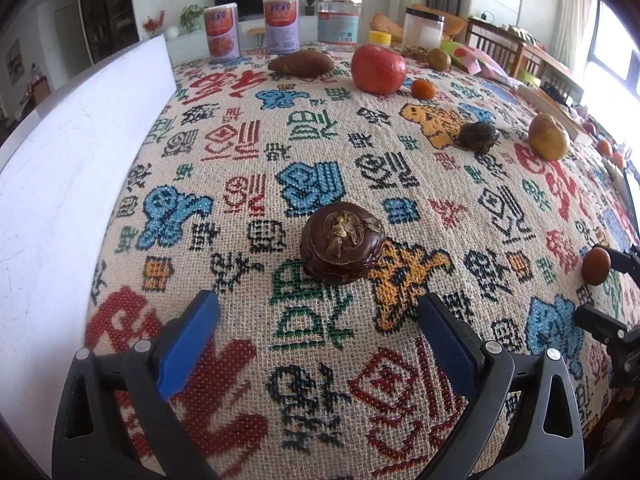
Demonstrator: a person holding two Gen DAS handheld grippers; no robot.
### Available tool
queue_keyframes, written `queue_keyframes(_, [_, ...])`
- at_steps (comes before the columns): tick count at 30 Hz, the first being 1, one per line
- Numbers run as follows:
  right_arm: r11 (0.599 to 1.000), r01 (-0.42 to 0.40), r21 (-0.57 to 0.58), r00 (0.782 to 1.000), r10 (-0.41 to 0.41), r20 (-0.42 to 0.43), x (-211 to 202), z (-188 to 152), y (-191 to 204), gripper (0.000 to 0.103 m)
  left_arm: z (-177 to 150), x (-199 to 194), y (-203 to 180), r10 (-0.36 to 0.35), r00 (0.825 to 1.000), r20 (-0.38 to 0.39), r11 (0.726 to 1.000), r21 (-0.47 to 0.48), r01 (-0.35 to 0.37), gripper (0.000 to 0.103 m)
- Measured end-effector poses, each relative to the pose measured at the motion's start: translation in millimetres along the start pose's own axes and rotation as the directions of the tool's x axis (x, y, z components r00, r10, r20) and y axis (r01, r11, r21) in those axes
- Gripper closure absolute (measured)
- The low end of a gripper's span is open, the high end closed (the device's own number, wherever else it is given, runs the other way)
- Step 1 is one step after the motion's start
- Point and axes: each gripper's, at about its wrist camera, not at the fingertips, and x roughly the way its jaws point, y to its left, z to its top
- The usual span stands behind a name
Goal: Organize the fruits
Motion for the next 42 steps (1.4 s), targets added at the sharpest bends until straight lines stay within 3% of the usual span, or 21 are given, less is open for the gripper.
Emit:
queue_keyframes(7, [1.0,-0.005,0.002,1.0,0.005,-0.005,0.6,-0.5,-0.3,0.013,0.6,0.2,1.9,-0.034,0.999,-0.011,0.999,0.009,0.034,0.002])
queue_keyframes(12, [0.998,-0.052,0.029,0.999,0.052,-0.015,-5.6,-0.7,-7.1,0.013,2.5,-16.5,27.7,-0.223,0.973,0.052,0.97,-0.086,0.227,0.004])
queue_keyframes(14, [0.995,-0.076,0.064,0.997,0.076,-0.002,-15.4,-1.0,-16.7,0.013,9.9,-21.3,25.2,-0.221,0.971,0.088,0.971,-0.068,0.227,0.004])
queue_keyframes(16, [0.992,-0.086,0.091,0.996,0.085,0.013,-23.1,-0.7,-27.1,0.013,18.6,-16.0,13.6,-0.197,0.978,0.068,0.98,-0.018,0.198,0.006])
queue_keyframes(18, [0.992,-0.075,0.106,0.997,0.075,0.001,-23.2,-0.3,-34.2,0.013,23.3,-4.6,-1.0,-0.156,0.987,0.032,0.987,0.055,0.154,0.02])
queue_keyframes(19, [0.991,-0.071,0.109,0.997,0.072,-0.009,-21.6,-0.6,-36.4,0.015,23.8,3.0,-6.9,-0.13,0.992,0.004,0.988,0.085,0.129,0.032])
queue_keyframes(20, [0.991,-0.07,0.111,0.997,0.072,-0.019,-20.1,-1.1,-37.3,0.02,22.7,10.7,-10.4,-0.099,0.995,-0.022,0.989,0.107,0.101,0.034])
queue_keyframes(22, [0.99,-0.081,0.114,0.996,0.086,-0.039,-17.7,-1.7,-36.0,0.027,21.2,10.2,-12.9,-0.077,0.997,0.005,0.989,0.126,0.075,0.034])
queue_keyframes(24, [0.992,-0.084,0.098,0.995,0.089,-0.044,-16.7,-1.2,-30.0,0.029,21.2,9.1,-8.2,-0.087,0.996,0.011,0.992,0.093,0.086,0.044])
queue_keyframes(25, [0.993,-0.076,0.086,0.996,0.08,-0.042,-16.6,-0.5,-26.3,0.031,20.8,8.1,-5.7,-0.078,0.997,0.019,0.994,0.082,0.077,0.058])
queue_keyframes(28, [0.994,-0.069,0.08,0.997,0.072,-0.032,-13.0,4.1,-20.3,0.035,19.1,5.8,2.2,-0.095,0.995,0.025,0.995,0.044,0.094,0.06])
queue_keyframes(30, [0.995,-0.062,0.081,0.997,0.065,-0.035,-7.9,7.2,-18.2,0.043,16.7,2.7,5.6,-0.095,0.995,0.03,0.995,0.026,0.094,0.06])
queue_keyframes(32, [0.997,-0.049,0.066,0.998,0.051,-0.034,-6.3,8.7,-14.4,0.076,13.2,-4.1,10.8,-0.105,0.994,0.039,0.994,-0.012,0.106,0.06])
queue_keyframes(36, [0.998,-0.044,0.034,0.999,0.044,-0.006,-18.7,11.8,-4.5,0.076,16.2,-39.8,21.1,-0.157,0.984,0.088,0.981,-0.1,0.166,0.06])
queue_keyframes(39, [0.989,-0.123,0.081,0.992,0.121,0.033,-31.6,26.9,0.9,0.076,25.8,-84.3,30.2,-0.208,0.967,0.147,0.961,-0.155,0.23,0.06])
queue_keyframes(42, [0.974,-0.219,0.058,0.975,0.217,0.049,-40.0,59.0,27.3,0.076,34.9,-139.0,54.8,-0.232,0.948,0.218,0.935,-0.218,0.279,0.06])
